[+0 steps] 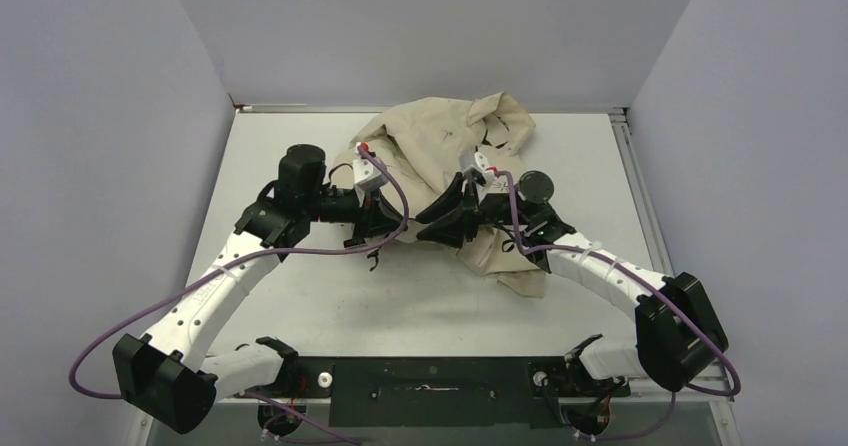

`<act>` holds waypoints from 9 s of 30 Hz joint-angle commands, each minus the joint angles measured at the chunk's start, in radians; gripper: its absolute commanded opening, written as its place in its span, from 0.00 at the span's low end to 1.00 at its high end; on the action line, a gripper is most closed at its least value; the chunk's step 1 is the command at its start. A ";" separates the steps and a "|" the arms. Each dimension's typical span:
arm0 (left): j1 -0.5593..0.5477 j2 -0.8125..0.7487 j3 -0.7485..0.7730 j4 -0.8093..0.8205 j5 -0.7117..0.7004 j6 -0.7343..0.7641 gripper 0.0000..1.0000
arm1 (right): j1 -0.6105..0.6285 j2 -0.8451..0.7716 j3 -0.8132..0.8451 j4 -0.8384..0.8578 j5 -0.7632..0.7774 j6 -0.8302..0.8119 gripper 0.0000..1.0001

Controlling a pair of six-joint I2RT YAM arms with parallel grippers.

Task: Zip up the jacket

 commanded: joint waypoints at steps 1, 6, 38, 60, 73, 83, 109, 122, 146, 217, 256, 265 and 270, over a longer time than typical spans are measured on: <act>0.016 -0.013 0.077 0.023 0.095 -0.016 0.00 | 0.052 -0.009 0.048 -0.231 0.033 -0.174 0.38; 0.016 -0.017 0.092 -0.015 0.135 -0.011 0.00 | 0.069 -0.028 0.054 -0.302 0.127 -0.216 0.21; -0.391 -0.151 -0.213 0.290 -1.229 0.544 0.46 | 0.175 0.029 0.548 -1.254 0.606 -0.288 0.05; -0.070 -0.039 0.264 -0.429 -0.351 0.269 0.00 | 0.050 -0.081 0.434 -1.100 0.335 -0.310 0.07; -0.052 -0.137 0.027 0.080 -0.102 -0.321 0.00 | -0.072 -0.266 0.069 -0.187 0.112 -0.036 0.95; 0.019 -0.134 0.025 0.323 -0.069 -0.656 0.00 | -0.006 0.164 -0.013 1.013 0.139 0.682 0.90; 0.031 -0.121 -0.092 0.497 -0.180 -0.773 0.00 | 0.210 0.357 0.071 1.013 0.397 0.723 0.85; 0.034 -0.142 -0.085 0.546 -0.130 -0.906 0.00 | 0.187 0.366 0.143 1.014 0.307 0.599 0.90; 0.037 -0.132 -0.032 0.597 -0.092 -0.951 0.00 | 0.205 0.384 0.273 1.013 0.105 0.632 0.91; 0.062 0.536 0.233 -0.113 -0.249 0.763 0.96 | 0.201 -0.188 -0.153 -1.194 0.790 0.181 0.05; -0.113 0.061 -0.439 0.523 -0.284 0.657 0.02 | -0.076 -0.120 -0.075 -1.075 0.610 0.094 0.05; 0.236 0.224 -0.003 0.905 -0.795 0.320 0.00 | -0.311 0.233 0.448 -1.127 0.749 -0.090 0.05; 0.438 0.236 0.266 0.912 -0.835 0.383 0.00 | -0.291 0.599 1.225 -1.281 0.876 -0.141 0.05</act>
